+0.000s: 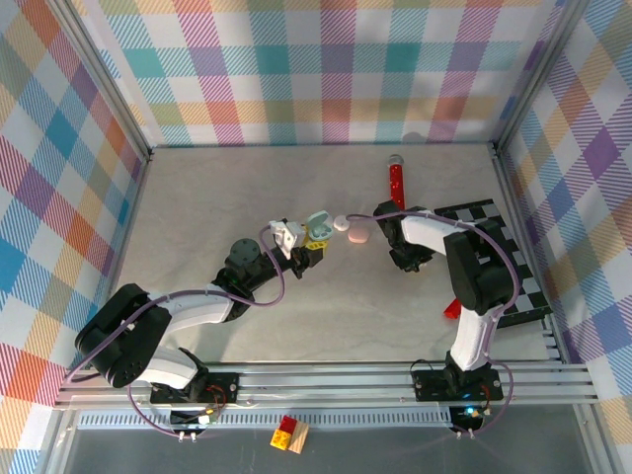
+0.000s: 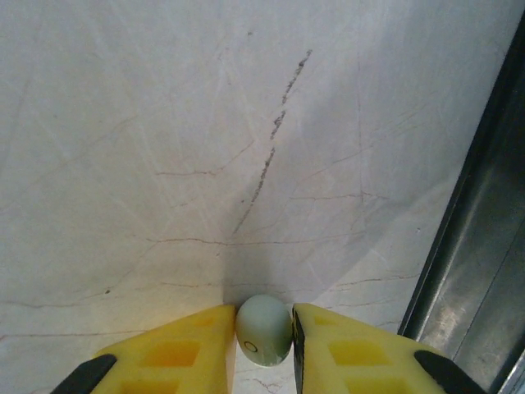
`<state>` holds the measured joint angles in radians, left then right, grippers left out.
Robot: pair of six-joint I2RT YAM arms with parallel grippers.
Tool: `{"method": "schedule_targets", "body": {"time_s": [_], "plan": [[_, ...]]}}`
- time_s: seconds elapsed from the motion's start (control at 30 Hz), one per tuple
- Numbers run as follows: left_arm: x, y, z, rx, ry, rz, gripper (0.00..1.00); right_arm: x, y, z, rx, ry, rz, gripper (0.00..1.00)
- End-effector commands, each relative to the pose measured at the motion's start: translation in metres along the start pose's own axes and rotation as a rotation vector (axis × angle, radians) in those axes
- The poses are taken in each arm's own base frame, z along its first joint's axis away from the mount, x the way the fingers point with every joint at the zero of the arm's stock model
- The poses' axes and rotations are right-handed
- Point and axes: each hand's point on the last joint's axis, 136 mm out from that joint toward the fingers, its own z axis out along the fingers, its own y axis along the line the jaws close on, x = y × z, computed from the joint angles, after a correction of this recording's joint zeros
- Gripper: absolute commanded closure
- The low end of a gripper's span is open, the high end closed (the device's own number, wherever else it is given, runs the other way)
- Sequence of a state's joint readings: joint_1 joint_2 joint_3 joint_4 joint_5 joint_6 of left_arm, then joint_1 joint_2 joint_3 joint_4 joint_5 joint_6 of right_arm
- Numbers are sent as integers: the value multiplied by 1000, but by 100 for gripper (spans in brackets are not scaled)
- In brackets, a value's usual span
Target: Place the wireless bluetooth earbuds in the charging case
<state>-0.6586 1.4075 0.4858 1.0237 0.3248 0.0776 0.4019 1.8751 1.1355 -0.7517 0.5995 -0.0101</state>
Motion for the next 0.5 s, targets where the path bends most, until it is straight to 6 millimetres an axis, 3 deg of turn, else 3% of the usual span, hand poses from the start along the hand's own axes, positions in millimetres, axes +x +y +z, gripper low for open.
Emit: {"method": "schedule_targets", "body": {"time_s": [0.0, 0.23, 0.47], "plan": [[-11, -5, 4, 31, -40, 9, 67, -4, -3, 9, 22, -11, 7, 77], [-10, -8, 7, 40, -41, 24, 67, -9, -6, -16, -39, -119, 62, 78], [-7, -12, 11, 49, -32, 46, 67, -9, 14, -65, -302, -258, 146, 77]]}}
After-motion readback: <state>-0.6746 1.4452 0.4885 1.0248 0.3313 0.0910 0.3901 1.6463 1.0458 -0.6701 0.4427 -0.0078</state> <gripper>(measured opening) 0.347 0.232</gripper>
